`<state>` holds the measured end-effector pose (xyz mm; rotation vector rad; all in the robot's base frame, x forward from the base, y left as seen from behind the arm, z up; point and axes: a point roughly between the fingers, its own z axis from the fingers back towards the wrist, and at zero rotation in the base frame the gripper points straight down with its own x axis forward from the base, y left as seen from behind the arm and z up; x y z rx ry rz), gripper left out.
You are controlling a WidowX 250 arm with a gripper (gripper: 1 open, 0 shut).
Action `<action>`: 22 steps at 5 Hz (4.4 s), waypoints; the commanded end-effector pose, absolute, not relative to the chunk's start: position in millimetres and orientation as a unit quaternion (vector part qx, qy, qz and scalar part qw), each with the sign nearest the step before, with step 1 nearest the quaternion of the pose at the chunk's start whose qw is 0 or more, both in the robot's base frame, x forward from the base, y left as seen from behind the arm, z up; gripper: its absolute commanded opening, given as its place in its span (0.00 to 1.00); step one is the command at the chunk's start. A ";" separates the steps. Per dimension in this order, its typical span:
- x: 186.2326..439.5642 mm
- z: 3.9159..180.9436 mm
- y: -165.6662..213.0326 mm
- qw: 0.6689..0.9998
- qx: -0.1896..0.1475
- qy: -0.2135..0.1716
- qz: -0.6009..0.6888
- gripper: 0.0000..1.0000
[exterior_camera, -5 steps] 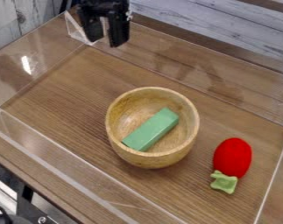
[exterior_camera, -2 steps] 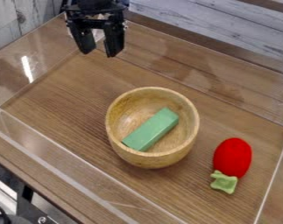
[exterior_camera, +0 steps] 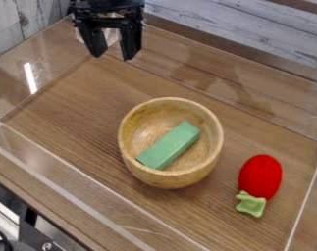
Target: Put the green block in the brown bowl
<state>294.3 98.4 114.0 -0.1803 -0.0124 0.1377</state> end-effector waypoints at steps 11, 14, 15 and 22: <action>330.3 143.2 66.0 0.995 -0.020 -0.091 0.042 1.00; 320.5 137.6 66.4 0.995 -0.019 -0.092 0.036 1.00; 321.8 154.5 86.7 0.994 -0.021 -0.100 0.023 1.00; 313.9 143.0 63.0 0.996 -0.086 -0.016 -0.026 1.00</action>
